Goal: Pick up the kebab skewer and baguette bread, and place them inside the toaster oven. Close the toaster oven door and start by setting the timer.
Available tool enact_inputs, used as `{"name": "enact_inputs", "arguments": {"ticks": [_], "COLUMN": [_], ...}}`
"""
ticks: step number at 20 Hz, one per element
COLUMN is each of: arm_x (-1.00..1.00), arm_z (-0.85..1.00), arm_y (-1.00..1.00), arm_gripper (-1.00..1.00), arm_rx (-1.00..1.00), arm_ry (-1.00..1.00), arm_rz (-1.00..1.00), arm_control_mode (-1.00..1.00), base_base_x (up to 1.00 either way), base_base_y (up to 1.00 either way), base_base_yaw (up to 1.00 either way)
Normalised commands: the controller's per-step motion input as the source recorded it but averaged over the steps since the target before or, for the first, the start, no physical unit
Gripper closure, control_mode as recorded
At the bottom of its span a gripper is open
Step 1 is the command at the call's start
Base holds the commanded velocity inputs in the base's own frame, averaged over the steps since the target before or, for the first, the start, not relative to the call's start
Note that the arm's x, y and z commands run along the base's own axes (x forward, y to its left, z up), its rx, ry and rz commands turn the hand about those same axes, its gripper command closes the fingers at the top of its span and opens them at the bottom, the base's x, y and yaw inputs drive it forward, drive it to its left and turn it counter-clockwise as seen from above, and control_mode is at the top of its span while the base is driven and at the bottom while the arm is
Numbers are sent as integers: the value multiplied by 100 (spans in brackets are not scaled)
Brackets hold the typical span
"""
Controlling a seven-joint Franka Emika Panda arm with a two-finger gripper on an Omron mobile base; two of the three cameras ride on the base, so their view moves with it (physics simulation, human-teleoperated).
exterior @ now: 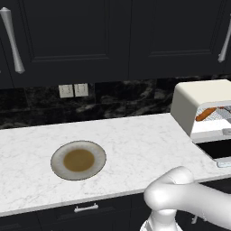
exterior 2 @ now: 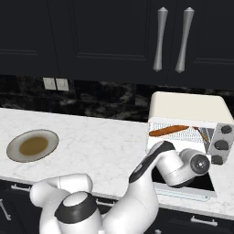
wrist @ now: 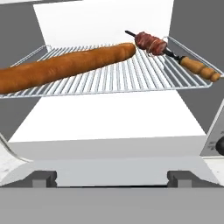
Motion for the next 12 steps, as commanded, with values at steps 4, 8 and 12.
{"name": "enact_inputs", "arguments": {"ticks": [4, 8, 12], "arm_x": [-20, -18, -15], "arm_z": [-2, -5, -3], "arm_y": [-2, -2, 0], "arm_gripper": [-100, -100, -100], "arm_rx": [0, 0, 0], "arm_ry": [11, 11, 8], "arm_rz": [0, 0, 0], "arm_control_mode": [-100, -100, -100], "base_base_x": [0, 0, 0], "base_base_y": [0, 0, 0], "base_base_yaw": [0, 0, 0]}}
